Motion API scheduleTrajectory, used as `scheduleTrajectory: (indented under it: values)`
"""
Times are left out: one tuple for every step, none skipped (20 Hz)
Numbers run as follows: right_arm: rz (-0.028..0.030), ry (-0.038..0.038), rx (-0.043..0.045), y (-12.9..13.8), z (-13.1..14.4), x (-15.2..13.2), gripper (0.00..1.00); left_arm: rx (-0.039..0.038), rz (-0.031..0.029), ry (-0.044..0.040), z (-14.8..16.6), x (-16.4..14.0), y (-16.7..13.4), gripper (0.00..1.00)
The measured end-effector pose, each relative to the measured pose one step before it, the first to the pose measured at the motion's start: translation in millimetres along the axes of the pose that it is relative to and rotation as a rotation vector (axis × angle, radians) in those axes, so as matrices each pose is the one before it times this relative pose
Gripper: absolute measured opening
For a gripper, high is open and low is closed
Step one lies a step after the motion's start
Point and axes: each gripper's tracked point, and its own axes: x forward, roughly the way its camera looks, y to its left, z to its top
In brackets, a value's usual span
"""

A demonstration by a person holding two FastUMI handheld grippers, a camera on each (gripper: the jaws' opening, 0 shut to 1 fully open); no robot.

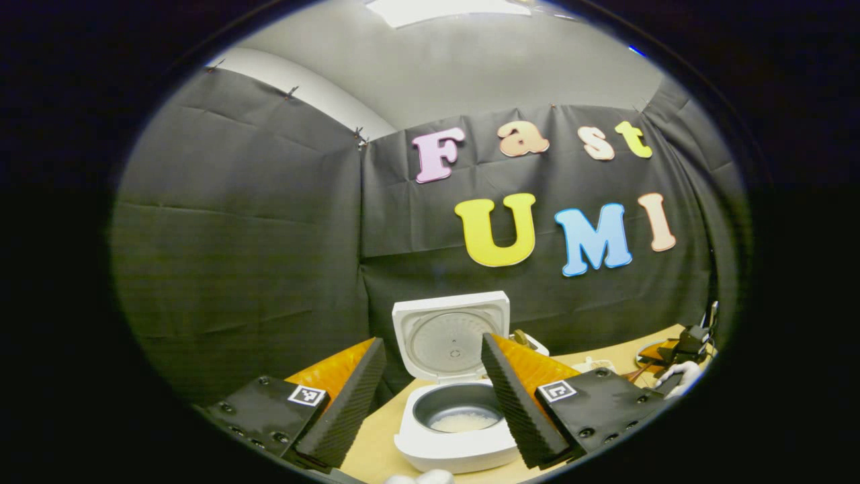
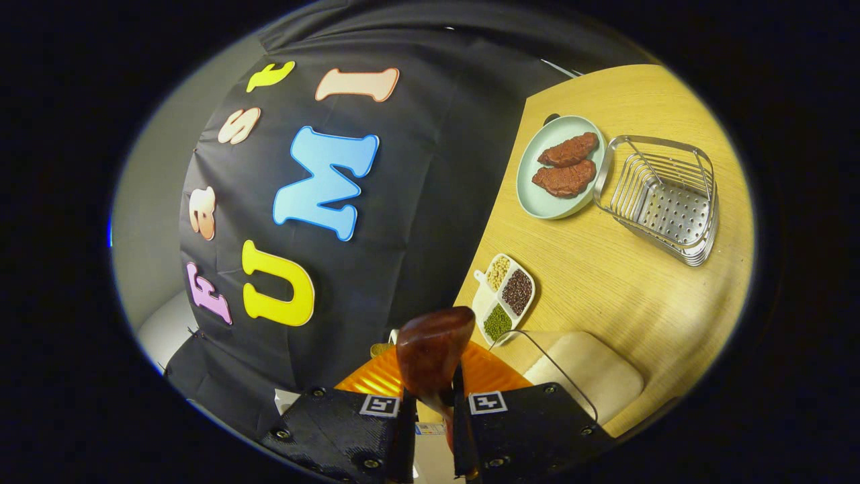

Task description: Close the left gripper, press the button to open the rice cooker; take a wooden spoon from the chopstick holder with the right hand, scoop a spoonful of rice and pour it into the rice cooker, then put the wooden spoon back into the chopstick holder.

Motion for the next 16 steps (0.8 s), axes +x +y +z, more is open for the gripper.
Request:
scheduleTrajectory:
  values:
    - [0.0025,0.00297,-0.00394,3.6,-1.26,-1.14,0.23,-0.00237,0.00216,0.00168,-1.11,-0.48,-0.21,1.0]
    - [-0.00158,0.00325,-0.01382,4.63,-0.38,-2.13,0.23,-0.00223,-0.00136,0.00295,-3.15,1.41,0.06,1.0]
    - [0.01167,0.00077,-0.01472,9.05,-0.39,-1.17,0.23,-0.00448,0.00126,0.00159,-2.08,0.87,-0.03,1.0]
    - [0.01013,0.00365,-0.0201,12.91,-1.63,-1.4,0.23,-0.00474,0.00159,0.00743,-4.88,0.45,0.95,1.0]
    - [0.01913,0.00445,-0.01714,15.69,-0.97,-1.69,0.23,-0.00849,0.00032,0.00446,-2.76,0.5,0.87,1.0]
    - [0.01827,-0.00274,-0.01282,16.86,0.24,-0.9,0.23,-0.00789,0.00459,0.00386,-3.32,0.09,1.4,1.0]
    - [0.01255,-0.00088,-0.01976,16.25,-0.27,-0.99,0.23,-0.00597,0.00275,0.00202,-1.56,0.46,1.98,1.0]
    - [0.02258,-0.0008,-0.01867,19.28,-2.88,-0.2,0.23,-0.00542,0.00597,0.00213,-2.34,-0.45,3.31,1.0]
    - [0.01545,0.00838,-0.02791,16.89,-4.89,1.98,0.23,-0.00306,0.00391,0.00019,-1.82,-0.67,2.13,1.0]
    - [0.01493,0.00957,-0.02589,17.28,-7.11,1.38,0.23,-0.00058,0.00717,0.00027,-2.15,-0.35,3.2,1.0]
    - [0.00963,0.01048,-0.01753,15.45,-7.44,3.02,0.23,0.00024,0.01261,0.00082,-0.59,-0.12,5.1,0.97]
    - [0.0113,0.0112,-0.01383,16.25,-9.52,3.52,0.23,-0.00102,0.01313,0.00022,-2.86,-0.72,5.67,0.97]
    - [0.01428,0.01584,0.00198,14.45,-11.88,4.05,0.23,-0.00162,0.01295,0.00366,-2.48,0.06,5.4,0.97]
    - [0.01004,0.01631,-0.00667,14.08,-11.74,6.15,0.23,-0.00103,0.01291,0.00055,-4.42,-2.36,3.95,0.97]
    - [0.01685,0.02468,-0.00152,11.8,-16.12,7.0,0.23,-0.00233,0.01028,0.00662,-2.7,-1.34,4.46,0.97]
    - [0.00364,0.02011,-0.01323,8.07,-15.93,6.58,0.23,-0.00558,0.0104,0.00494,-3.98,-2.72,4.83,0.97]
